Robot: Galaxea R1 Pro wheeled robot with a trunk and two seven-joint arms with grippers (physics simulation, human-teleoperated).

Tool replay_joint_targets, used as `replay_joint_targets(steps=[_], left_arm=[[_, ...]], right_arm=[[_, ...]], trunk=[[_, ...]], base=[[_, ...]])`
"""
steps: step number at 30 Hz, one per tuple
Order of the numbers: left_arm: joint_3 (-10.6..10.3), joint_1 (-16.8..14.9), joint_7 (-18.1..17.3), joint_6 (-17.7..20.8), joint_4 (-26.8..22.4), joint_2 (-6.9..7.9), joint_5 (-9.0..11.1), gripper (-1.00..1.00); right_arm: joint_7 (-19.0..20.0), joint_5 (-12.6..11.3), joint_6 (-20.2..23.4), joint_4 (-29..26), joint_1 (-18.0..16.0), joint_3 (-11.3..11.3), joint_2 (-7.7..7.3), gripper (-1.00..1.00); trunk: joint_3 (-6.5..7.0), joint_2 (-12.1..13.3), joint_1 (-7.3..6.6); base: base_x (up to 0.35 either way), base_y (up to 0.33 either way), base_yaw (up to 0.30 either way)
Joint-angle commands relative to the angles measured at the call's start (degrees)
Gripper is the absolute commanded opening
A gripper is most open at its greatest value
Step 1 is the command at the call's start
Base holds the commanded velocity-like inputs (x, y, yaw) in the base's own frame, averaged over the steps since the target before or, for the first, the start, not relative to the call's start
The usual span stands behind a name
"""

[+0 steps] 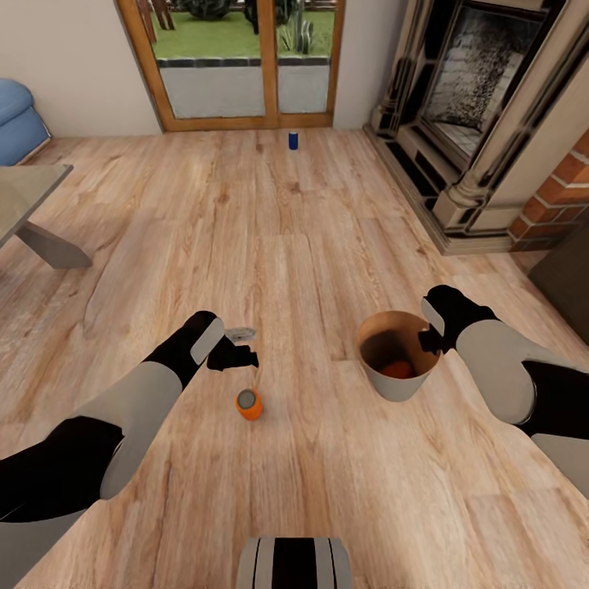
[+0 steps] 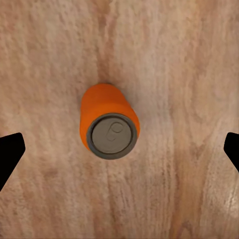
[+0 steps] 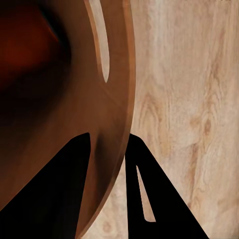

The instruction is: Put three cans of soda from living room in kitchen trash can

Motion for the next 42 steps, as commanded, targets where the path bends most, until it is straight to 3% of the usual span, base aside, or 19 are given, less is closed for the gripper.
replay_joint_targets(steps=[1,2,5,10,18,19,27,40,42], left_arm=[[0.0,0.0,0.0,-0.1,0.0,-0.05,0.0,1.00],[0.0,0.0,0.0,-0.1,0.0,-0.06,0.0,1.00],[0.0,0.0,0.0,-0.3,0.0,-0.07,0.0,1.00],[0.0,0.0,0.0,-0.3,0.0,-0.08,0.0,1.00],[0.0,0.0,0.0,-0.3,0.0,-0.08,0.0,1.00],[0.3,-0.2,-0.3,0.0,0.3,0.29,0.3,1.00],[0.2,-0.2,-0.3,0.2,1.2,0.74,0.3,1.00],[0.2,0.1,-0.1,-0.2,0.9,0.85,0.3,1.00],[0.2,0.8,0.0,-0.8,0.3,1.08,0.3,1.00]], right_arm=[[0.1,1.4,0.0,-0.4,0.3,-1.3,-0.02,-1.00],[0.1,1.4,0.0,-0.2,-0.4,-1.3,0.00,-1.00],[-0.2,1.4,0.0,3.3,-6.6,-1.3,0.52,-1.00],[-1.2,1.4,0.0,6.8,-10.9,-1.4,1.36,-1.00],[-1.6,1.2,0.0,7.2,-12.4,-1.7,2.45,-1.00],[-1.4,4.1,0.0,16.5,-17.1,2.0,2.35,-1.00],[-1.3,3.3,0.0,14.0,-18.9,0.1,2.34,-1.00],[-1.5,3.5,0.0,12.9,-18.5,1.5,2.40,-1.00],[-2.0,3.9,0.0,12.3,-17.8,0.6,2.59,-1.00]], trunk=[[-0.25,0.0,1.07],[-0.48,0.0,1.09],[-1.14,0.0,1.17],[-2.25,-0.1,1.30],[-4.02,-0.2,1.51],[-3.99,-0.2,1.46],[-3.99,-0.2,1.46],[-3.99,-0.2,1.46],[-3.99,-0.2,1.46]], base=[[0.000,0.000,0.000],[0.000,0.000,0.000],[0.000,0.000,0.000],[0.000,0.000,0.000],[0.000,0.000,0.000],[0.000,0.000,0.000],[0.000,0.000,0.000],[0.000,0.000,0.000],[0.000,0.000,0.000]])
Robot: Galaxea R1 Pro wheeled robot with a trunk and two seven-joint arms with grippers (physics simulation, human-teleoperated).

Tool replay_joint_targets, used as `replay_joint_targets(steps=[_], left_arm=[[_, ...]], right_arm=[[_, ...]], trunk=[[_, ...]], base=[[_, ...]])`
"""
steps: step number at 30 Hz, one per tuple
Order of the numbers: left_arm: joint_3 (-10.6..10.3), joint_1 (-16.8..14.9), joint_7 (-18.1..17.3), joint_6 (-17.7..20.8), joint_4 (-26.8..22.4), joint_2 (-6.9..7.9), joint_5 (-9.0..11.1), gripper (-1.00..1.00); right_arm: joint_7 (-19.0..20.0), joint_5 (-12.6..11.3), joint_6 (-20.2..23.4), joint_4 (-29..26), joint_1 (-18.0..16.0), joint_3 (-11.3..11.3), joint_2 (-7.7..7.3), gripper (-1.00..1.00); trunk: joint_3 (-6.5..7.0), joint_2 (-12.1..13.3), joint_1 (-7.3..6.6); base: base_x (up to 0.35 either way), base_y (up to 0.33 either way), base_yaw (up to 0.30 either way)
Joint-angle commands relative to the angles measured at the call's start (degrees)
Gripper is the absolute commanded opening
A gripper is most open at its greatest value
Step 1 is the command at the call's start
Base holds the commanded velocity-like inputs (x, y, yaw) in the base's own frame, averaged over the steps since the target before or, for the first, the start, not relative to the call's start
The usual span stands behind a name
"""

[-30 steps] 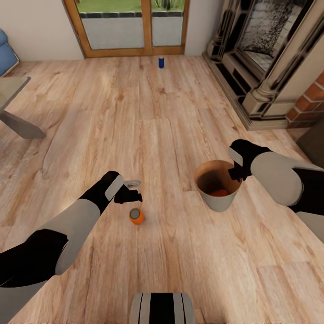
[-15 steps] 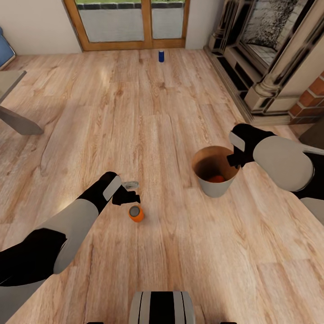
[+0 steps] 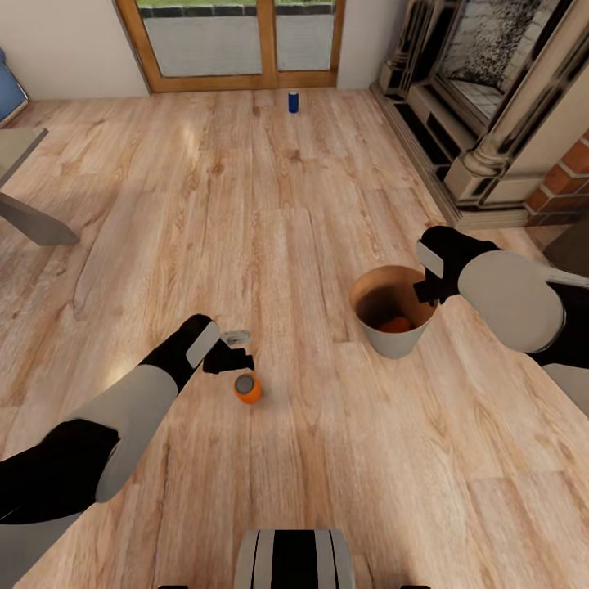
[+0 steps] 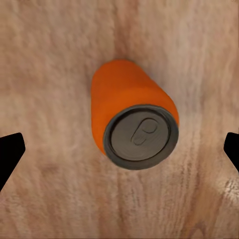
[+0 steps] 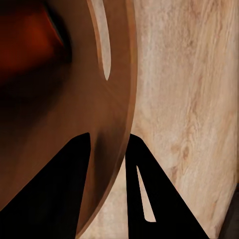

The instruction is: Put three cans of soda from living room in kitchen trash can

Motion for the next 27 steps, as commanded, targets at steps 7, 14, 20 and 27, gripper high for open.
replay_joint_targets(steps=[7,14,20,27], left_arm=[[0.0,20.5,0.2,-1.2,-7.5,0.23,0.0,1.00],[0.0,20.9,0.3,-1.3,-7.6,0.24,0.0,1.00],[0.0,20.9,0.5,-1.3,-7.6,0.24,0.0,1.00],[0.0,20.9,0.5,-1.3,-7.6,0.24,0.0,1.00]], right_arm=[[-0.5,0.1,0.0,-13.6,12.0,-7.0,0.25,-1.00],[-0.5,0.1,0.0,-14.3,12.2,-7.1,0.44,-1.00],[-0.5,0.1,0.0,-14.4,12.2,-7.2,0.46,-1.00],[-0.5,0.1,0.0,-14.4,12.2,-7.2,0.46,-1.00]], trunk=[[0.01,0.0,-0.01],[0.01,0.0,-0.01],[0.01,0.0,-0.01],[0.01,0.0,-0.01]], base=[[0.000,0.000,0.000],[0.000,0.000,0.000],[0.000,0.000,0.000],[0.000,0.000,0.000]])
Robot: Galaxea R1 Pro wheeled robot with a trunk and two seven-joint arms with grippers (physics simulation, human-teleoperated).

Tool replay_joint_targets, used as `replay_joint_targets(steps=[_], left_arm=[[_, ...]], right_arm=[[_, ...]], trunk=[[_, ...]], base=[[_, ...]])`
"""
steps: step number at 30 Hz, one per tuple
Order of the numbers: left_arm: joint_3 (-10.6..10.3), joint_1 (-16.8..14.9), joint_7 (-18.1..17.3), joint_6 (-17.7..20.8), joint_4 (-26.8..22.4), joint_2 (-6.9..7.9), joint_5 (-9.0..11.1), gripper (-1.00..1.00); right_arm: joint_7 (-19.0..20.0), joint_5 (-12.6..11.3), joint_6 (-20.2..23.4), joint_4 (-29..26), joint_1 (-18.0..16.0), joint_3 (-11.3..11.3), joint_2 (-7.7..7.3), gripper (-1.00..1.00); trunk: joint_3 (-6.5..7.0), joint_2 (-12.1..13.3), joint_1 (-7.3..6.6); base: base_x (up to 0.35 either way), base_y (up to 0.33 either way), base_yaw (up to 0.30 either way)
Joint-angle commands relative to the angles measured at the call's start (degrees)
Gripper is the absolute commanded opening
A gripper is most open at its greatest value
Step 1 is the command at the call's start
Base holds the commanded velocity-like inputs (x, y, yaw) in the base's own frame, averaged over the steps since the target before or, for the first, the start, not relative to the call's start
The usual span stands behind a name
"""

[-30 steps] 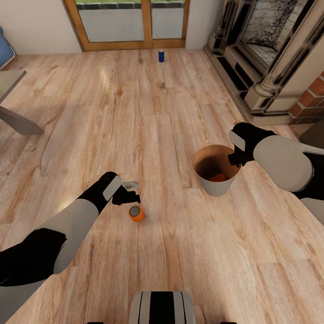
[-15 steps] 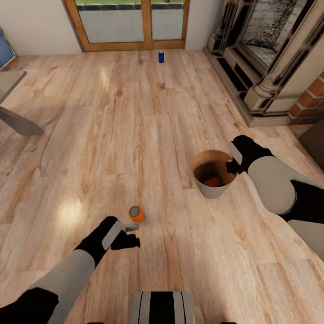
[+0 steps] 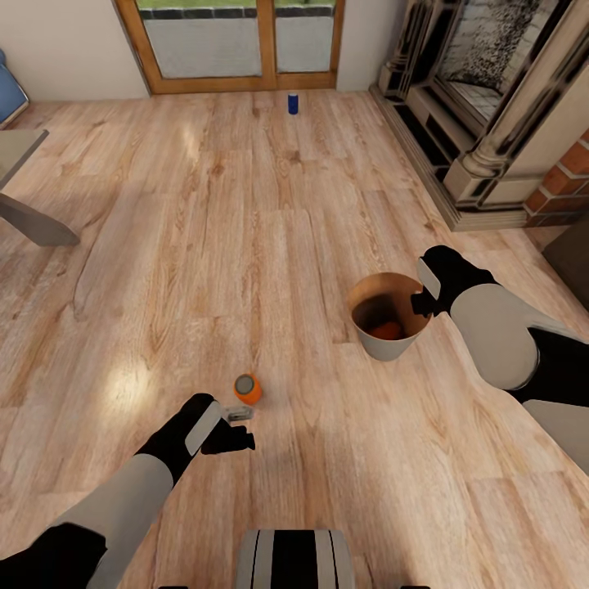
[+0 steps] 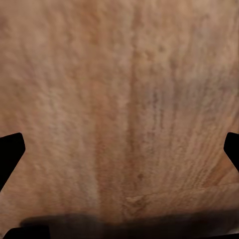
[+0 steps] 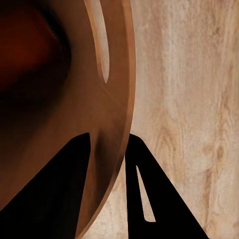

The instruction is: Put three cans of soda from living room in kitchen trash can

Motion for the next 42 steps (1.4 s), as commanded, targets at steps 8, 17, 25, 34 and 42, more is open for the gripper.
replay_joint_targets(steps=[8,17,25,34,42], left_arm=[[0.0,0.0,0.0,0.0,0.0,-0.03,0.0,1.00],[0.0,0.0,0.0,-0.1,-0.1,-0.02,0.0,1.00],[0.0,0.0,0.1,-0.1,-2.9,0.05,0.0,1.00],[0.0,0.0,0.2,-0.2,-3.8,0.06,-0.1,1.00],[-0.2,0.0,0.2,-0.2,-4.1,0.10,-0.1,1.00]], right_arm=[[0.2,1.1,0.0,-0.5,2.2,-0.7,0.00,-1.00],[0.2,1.1,0.0,-0.5,2.2,-0.7,0.00,-1.00],[0.2,1.1,0.0,-0.5,2.2,-0.7,0.03,-1.00],[0.2,1.1,0.0,-0.6,2.1,-0.6,0.07,-1.00],[0.2,1.1,0.0,-0.6,2.1,-0.5,0.07,-1.00]], trunk=[[-0.02,0.0,0.12],[-0.02,0.0,0.12],[-0.02,0.0,0.12],[-0.02,0.0,0.12],[-0.02,0.0,0.12]], base=[[0.000,0.000,0.000],[0.000,0.000,0.000],[0.000,0.000,0.000],[0.000,0.000,0.000],[0.000,0.000,0.000]])
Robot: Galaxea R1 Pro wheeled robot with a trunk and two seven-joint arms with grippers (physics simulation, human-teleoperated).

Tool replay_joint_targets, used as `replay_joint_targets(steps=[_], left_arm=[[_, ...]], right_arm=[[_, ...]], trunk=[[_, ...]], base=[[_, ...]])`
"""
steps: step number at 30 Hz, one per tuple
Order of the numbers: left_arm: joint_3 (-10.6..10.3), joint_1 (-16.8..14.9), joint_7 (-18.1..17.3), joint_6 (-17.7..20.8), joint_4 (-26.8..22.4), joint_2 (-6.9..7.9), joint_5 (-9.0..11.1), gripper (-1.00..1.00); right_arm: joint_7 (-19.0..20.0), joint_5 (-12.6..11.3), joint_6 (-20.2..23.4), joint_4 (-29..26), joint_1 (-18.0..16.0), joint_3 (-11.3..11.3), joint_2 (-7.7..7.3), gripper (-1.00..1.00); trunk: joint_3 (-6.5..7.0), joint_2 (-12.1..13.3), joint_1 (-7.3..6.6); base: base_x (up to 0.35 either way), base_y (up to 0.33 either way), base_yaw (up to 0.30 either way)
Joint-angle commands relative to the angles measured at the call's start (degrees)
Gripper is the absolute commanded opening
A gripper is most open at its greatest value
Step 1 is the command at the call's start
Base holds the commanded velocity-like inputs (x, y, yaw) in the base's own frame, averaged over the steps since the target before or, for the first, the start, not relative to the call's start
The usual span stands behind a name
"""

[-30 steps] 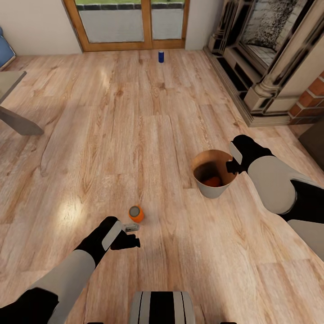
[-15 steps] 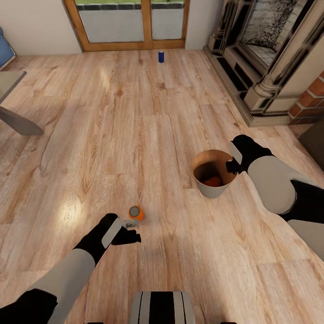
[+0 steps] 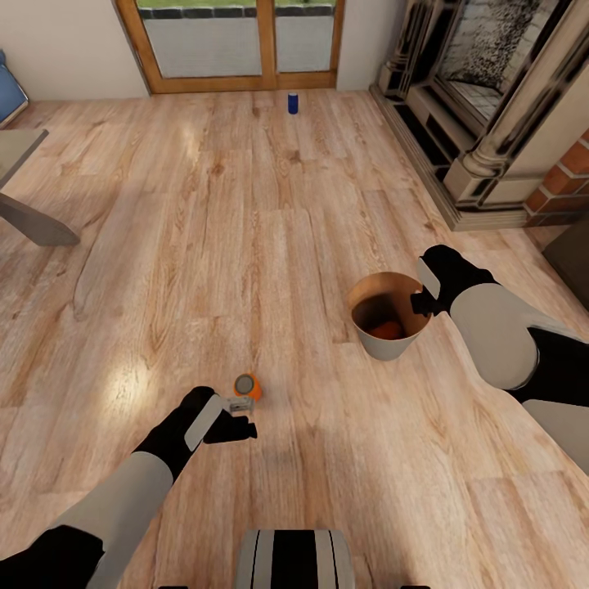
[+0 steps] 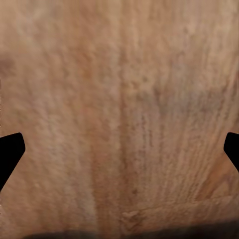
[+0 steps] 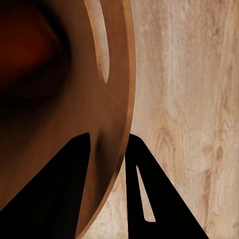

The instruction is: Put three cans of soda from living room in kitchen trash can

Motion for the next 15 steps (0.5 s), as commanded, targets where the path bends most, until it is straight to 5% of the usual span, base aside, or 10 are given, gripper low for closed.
replay_joint_targets(steps=[1,8,15], left_arm=[[-0.1,0.0,0.0,0.0,0.0,-0.02,0.0,1.00],[-0.2,0.0,0.0,-0.1,-1.8,0.01,-0.1,1.00],[-0.2,0.0,0.0,-0.1,-4.7,0.02,-0.3,1.00]], right_arm=[[0.2,1.0,0.0,-0.5,2.2,-0.6,-0.01,-1.00],[0.2,1.0,0.0,-0.5,2.1,-0.6,0.07,-1.00],[0.1,1.1,0.0,0.1,1.8,-0.6,1.68,-1.00]], trunk=[[-0.02,0.0,0.07],[-0.02,0.0,0.07],[-0.02,0.0,0.07]], base=[[0.000,0.000,0.000],[0.000,0.000,0.000],[0.000,0.000,0.000]])
